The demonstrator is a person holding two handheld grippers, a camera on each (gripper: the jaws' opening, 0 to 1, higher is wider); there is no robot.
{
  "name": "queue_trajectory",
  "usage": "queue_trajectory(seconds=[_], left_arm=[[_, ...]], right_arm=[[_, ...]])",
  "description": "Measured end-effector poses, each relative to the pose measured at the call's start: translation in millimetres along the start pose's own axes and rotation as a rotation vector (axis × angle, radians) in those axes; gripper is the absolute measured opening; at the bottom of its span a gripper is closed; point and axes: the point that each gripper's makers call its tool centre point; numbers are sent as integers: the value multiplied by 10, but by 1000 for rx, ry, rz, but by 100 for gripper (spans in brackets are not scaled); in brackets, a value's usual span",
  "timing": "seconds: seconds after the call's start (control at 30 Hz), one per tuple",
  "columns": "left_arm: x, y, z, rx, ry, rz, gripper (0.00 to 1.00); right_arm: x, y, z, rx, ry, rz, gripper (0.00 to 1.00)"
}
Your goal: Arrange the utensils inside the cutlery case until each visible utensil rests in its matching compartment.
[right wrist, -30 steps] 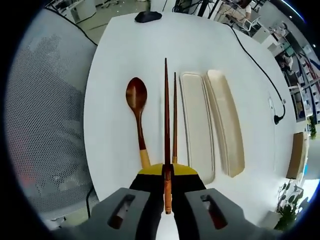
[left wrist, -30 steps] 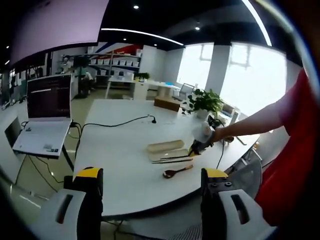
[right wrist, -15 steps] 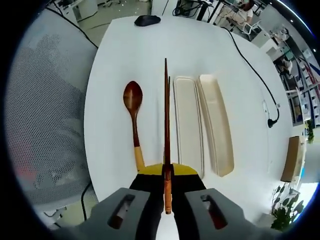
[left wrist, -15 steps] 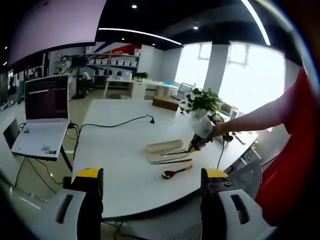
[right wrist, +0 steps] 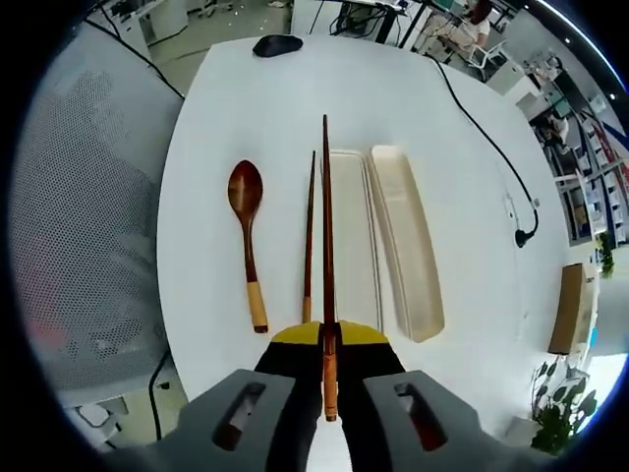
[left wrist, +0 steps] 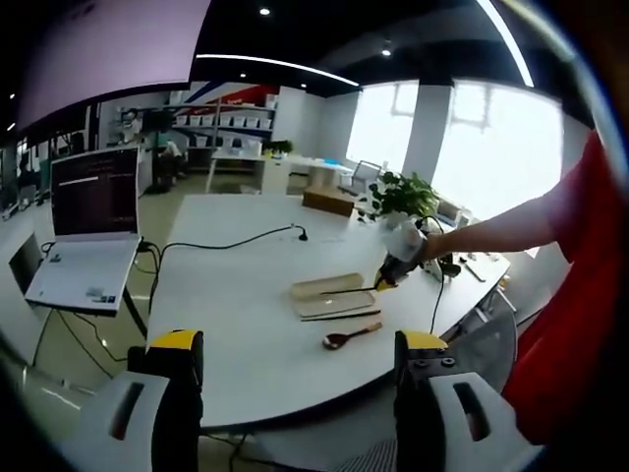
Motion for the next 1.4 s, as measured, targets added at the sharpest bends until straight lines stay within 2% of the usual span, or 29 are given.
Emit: queue_trajectory(seconds=[0.17,0.4,0.57,0.87,0.97,1.2,1.33,1.4], left_arm=[[2,-5,-5,-2,4,2,82],[-18,99,-71,-2,24,30,82],[-28,19,-78,-10,28,10,82],[1,-33,-38,-19,22,-4,82],[16,-39,-20,-14,16,-10,82],[43,34,15,0,4,-2,82],[64,170,106,-124,-67,67,81],[62,186,82,-137,-71,70,80]], right_arm=[[-162,46,72,-9,6,17,0],[-227,-6,279,9,-25,20,0],[-275,15,372,-9,-43,12,0],[-379,101,333,-12,-26,36,0],[-395,110,356,-27,-36,28,0],[-351,70,391,-3,-5,0,0],[-347,53,423,0,-1,-4,0],[-353,49,439,6,-1,-4,0]])
Point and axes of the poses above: the point that each gripper's makers call its tool centre point, and the gripper's own axes: x roughly forward along the fingers, z roughly to its right, y roughly out of its top, and after that the axes turned 3 degrees about -x, right-handed
